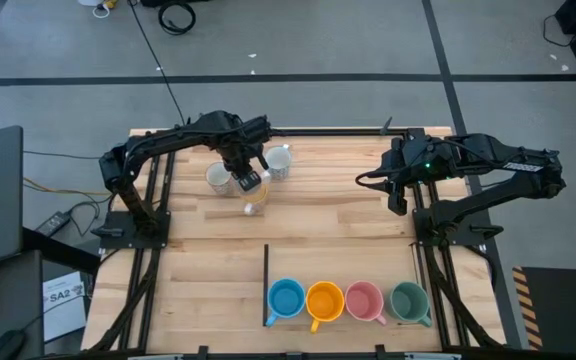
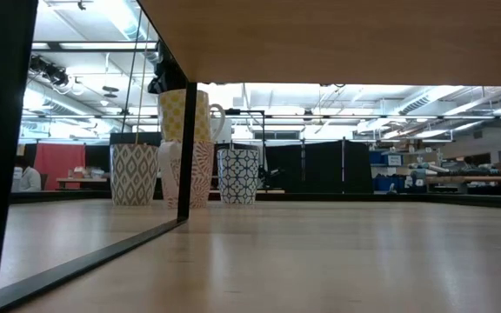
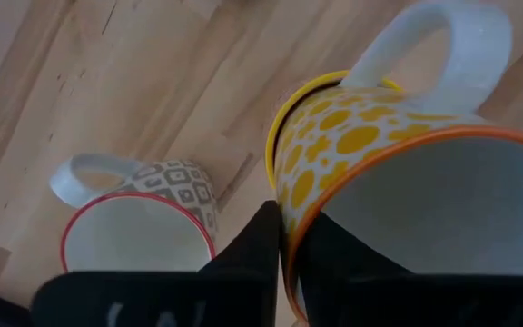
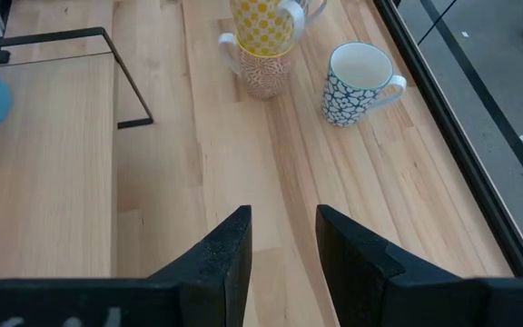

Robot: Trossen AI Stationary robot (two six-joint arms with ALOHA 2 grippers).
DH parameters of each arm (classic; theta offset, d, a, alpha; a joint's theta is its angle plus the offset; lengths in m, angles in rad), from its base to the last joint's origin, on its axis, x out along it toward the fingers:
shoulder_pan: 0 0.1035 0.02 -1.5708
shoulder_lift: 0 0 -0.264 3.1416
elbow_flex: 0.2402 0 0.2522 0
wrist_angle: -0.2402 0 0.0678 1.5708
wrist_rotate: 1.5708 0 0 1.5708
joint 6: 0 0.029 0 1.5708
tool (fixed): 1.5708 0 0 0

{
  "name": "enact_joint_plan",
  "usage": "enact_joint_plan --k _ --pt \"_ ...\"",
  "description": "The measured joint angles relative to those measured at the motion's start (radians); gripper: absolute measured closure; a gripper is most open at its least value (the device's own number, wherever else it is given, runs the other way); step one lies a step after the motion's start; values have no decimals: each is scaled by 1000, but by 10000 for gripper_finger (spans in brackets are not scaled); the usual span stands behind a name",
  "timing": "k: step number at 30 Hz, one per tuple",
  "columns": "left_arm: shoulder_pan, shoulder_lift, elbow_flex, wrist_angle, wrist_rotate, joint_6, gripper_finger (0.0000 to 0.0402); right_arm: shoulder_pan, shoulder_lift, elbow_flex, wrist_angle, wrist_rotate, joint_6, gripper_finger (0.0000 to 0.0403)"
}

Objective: Place coffee mugs
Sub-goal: Put the yellow patterned mug on the shelf

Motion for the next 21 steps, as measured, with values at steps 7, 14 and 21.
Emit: enact_joint_plan --k 7,14,21 --pt "1 -3 9 -14 22 -17 366 0 0 0 0 0 0 272" --pt "1 -5 95 -46 41 -39 371 0 0 0 0 0 0 272" --pt "-1 -5 232 -55 120 -112 371 0 0 0 0 0 0 273"
